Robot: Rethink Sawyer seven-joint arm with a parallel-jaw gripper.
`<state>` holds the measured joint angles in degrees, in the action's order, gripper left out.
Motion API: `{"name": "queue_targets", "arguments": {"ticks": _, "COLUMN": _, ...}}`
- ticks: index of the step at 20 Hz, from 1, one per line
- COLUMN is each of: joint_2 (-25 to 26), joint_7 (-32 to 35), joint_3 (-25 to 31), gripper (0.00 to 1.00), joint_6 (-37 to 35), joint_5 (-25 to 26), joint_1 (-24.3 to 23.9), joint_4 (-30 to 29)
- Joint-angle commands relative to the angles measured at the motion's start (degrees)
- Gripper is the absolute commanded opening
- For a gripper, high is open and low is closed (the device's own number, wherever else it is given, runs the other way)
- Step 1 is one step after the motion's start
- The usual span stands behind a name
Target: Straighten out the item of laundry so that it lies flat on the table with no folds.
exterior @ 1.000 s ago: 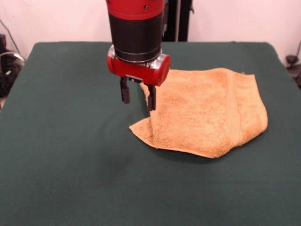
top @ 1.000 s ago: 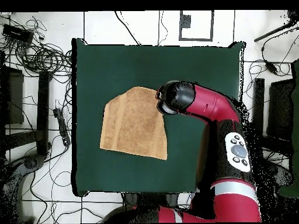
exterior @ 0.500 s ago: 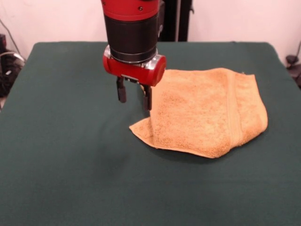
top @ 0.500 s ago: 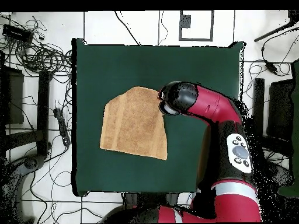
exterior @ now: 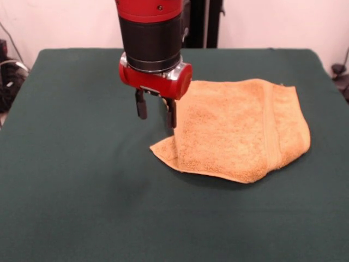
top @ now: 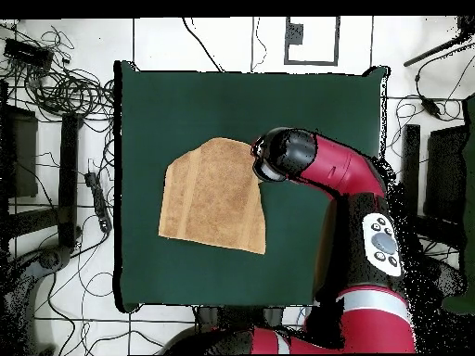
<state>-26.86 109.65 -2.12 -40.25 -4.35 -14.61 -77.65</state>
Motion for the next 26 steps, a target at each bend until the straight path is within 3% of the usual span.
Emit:
{"name": "queue_targets", "arguments": {"ticks": 1, "joint_2": 1.53, "joint_7": 14.46, "joint_3": 1.14, "gripper": 1.0, "joint_6": 2.08, "joint_5": -3.47, "joint_1": 2.73, "joint_4": -1.5}}
{"name": "queue_targets", "arguments": {"ticks": 26, "joint_2": 6.47, "joint_7": 15.68, "joint_3": -2.0, "gripper": 1.0, "joint_6": 5.13, "joint_5": -6.11, "joint_1": 5.4, "joint_4": -0.41}}
